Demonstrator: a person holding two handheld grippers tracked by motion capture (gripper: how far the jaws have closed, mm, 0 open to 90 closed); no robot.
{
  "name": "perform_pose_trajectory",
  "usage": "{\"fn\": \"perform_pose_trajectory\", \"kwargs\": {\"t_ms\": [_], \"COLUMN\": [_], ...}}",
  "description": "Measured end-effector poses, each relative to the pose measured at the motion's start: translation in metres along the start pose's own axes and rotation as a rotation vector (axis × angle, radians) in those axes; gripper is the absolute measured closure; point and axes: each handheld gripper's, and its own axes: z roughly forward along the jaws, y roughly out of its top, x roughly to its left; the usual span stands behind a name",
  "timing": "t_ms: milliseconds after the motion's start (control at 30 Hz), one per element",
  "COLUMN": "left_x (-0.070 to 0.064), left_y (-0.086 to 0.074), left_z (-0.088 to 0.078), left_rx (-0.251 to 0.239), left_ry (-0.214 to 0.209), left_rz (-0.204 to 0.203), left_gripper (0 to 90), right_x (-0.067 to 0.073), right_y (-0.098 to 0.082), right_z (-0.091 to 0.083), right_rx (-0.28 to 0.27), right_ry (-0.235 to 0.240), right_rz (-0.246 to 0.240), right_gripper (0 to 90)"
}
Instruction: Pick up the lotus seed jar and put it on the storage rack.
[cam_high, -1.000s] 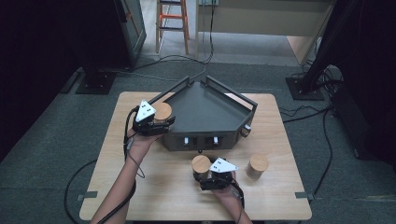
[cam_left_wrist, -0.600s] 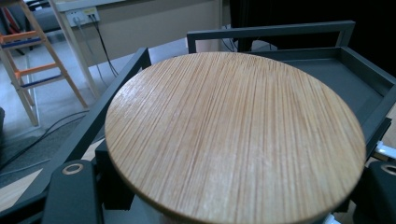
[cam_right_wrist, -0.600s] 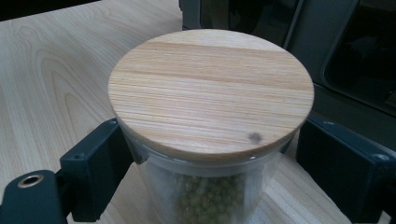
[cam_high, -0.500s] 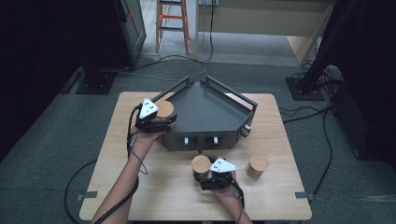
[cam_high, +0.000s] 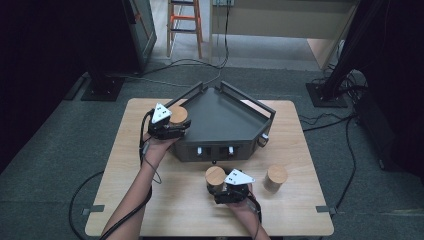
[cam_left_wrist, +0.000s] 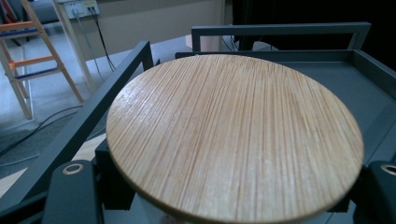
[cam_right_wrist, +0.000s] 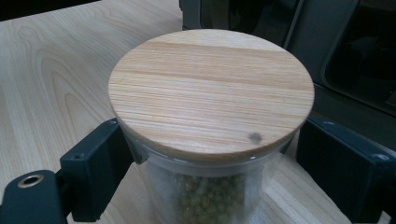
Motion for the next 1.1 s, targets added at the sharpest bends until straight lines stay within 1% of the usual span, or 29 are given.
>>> {"fn": "perform_pose_trajectory", "kwargs": {"t_ms": [267, 300, 433, 533, 667, 900, 1000, 1100], "left_x": [-0.001, -0.001, -0.002, -0.002, -0.002, 0.003, 0.006, 0.008], "left_y": [0.001, 0.000, 0.001, -0.001, -0.003, -0.010, -0.013, -0.015], "left_z": [0.010, 0.011, 0.014, 0.016, 0.017, 0.019, 0.019, 0.020], "left_rx": [0.014, 0.016, 0.027, 0.024, 0.037, 0.014, 0.005, -0.003], "left_ry": [0.001, 0.003, 0.005, 0.004, 0.009, -0.003, -0.016, -0.030], "left_rz": [0.003, 0.009, 0.025, 0.019, 0.026, -0.016, -0.034, -0.038], "left_gripper": [25.0, 25.0, 25.0, 25.0, 25.1, 25.0, 25.0, 25.0], "right_x": [-0.001, -0.001, -0.001, -0.001, -0.001, -0.001, -0.001, -0.001], "right_y": [0.000, 0.000, -0.001, -0.001, 0.000, 0.000, 0.000, -0.001], "right_z": [0.000, 0.000, 0.000, 0.000, 0.000, 0.000, 0.000, 0.000], "right_rx": [-0.001, -0.001, -0.003, -0.003, -0.002, -0.002, -0.001, -0.003], "right_ry": [0.002, 0.002, 0.002, 0.002, 0.002, 0.002, 0.002, 0.002], "right_rz": [0.006, 0.006, 0.008, 0.008, 0.008, 0.008, 0.007, 0.007], "right_gripper": [11.0, 11.0, 11.0, 11.0, 11.0, 10.9, 11.0, 11.0]}}
